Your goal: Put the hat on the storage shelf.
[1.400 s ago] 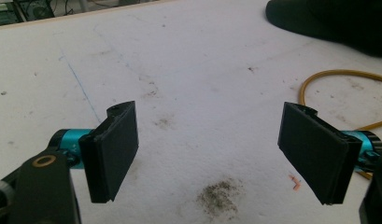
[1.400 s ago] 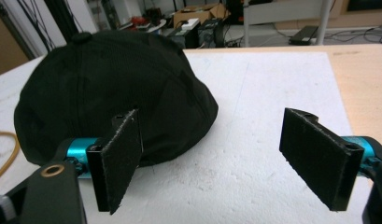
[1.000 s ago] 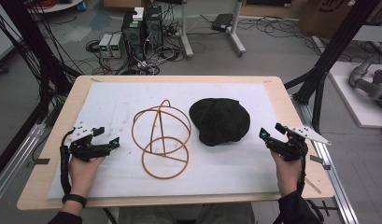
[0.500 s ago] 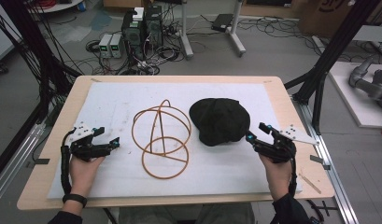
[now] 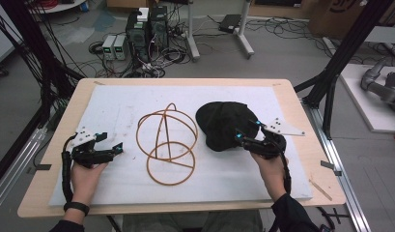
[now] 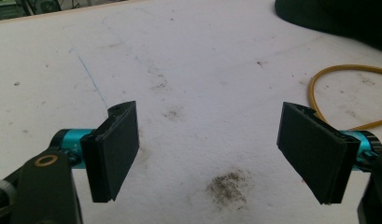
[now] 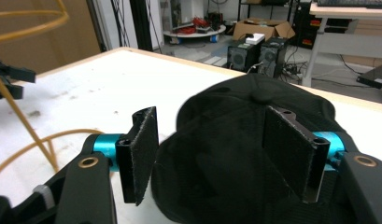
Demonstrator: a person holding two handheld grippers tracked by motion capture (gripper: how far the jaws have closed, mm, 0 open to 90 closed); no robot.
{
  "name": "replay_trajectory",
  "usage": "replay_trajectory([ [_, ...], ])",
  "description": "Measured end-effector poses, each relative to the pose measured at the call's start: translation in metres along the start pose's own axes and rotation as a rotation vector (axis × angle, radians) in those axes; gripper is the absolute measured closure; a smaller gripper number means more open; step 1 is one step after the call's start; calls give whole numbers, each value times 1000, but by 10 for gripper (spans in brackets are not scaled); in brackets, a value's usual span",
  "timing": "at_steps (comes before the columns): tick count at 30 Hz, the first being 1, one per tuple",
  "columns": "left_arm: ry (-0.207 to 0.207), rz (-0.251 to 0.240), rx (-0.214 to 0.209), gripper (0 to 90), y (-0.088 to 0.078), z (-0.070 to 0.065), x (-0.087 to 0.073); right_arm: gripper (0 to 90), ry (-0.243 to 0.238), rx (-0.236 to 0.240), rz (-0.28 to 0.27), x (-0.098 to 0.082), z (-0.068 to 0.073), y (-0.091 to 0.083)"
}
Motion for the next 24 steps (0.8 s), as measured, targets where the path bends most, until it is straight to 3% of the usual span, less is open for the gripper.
replay_trajectory([
  [3, -7, 5, 3, 210, -2, 2, -2, 374, 40, -19, 9, -2, -18, -3],
  [4, -7, 5, 3, 210, -2, 2, -2, 374, 40, -19, 9, -2, -18, -3],
  [5, -9, 4, 5, 210, -3, 3, -3, 374, 52, -46, 14, -5, -31, -6],
  [8, -14, 5, 6, 210, -4, 4, -4, 373, 76, -34, 48, -10, -42, -8],
  [12, -16, 12, 4, 210, -3, 4, -5, 367, 61, -10, 69, -22, -44, -12],
  [14, -17, 15, 3, 210, -3, 4, -5, 315, 64, -11, 93, -28, -46, -11],
  [19, -15, 15, -1, 212, -2, 2, -5, 306, 40, -7, 113, -33, -44, -8],
  [20, -13, 20, -2, 213, -1, 3, -5, 307, 20, -19, 132, -33, -40, -4],
  [24, -17, 23, -2, 212, -1, 3, -5, 285, 26, -14, 178, -37, -40, 7],
])
Point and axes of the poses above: each handheld gripper's, and its own axes: y roughly forward along the jaws, x roughly out of its top, z roughly to its left, the point moved 4 cm from there along y, roughly forward along the jaws
